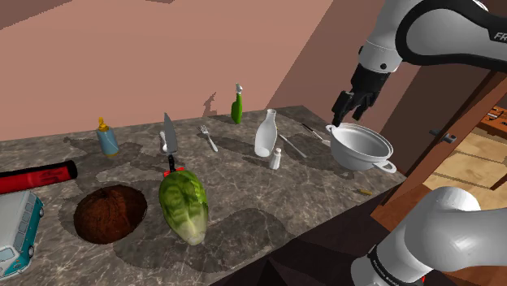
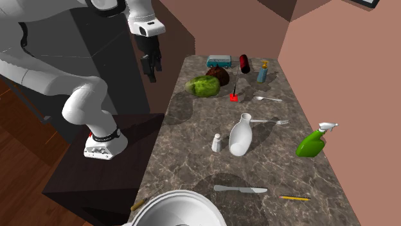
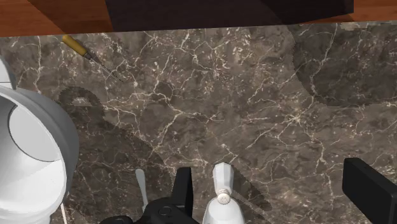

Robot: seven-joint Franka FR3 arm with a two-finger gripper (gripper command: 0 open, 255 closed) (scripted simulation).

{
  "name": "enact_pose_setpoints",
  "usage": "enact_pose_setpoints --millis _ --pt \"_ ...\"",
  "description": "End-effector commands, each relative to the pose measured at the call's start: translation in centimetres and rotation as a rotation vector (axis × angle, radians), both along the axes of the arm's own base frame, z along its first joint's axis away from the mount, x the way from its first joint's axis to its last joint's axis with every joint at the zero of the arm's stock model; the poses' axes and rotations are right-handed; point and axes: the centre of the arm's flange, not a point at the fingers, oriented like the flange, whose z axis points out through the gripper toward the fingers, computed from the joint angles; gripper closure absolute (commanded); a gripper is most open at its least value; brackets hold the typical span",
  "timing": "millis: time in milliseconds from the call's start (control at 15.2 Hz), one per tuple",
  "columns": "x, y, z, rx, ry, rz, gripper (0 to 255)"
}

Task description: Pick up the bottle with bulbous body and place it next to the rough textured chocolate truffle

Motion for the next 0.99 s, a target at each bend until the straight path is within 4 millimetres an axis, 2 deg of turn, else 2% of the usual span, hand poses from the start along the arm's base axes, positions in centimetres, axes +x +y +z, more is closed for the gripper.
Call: enact_pose_setpoints --millis 0,924 --pt "0.0 0.0 0.0 0.000 0.000 0.000 0" --pt "15.7 -4.4 -7.7 0.022 -0.039 0.031 0"
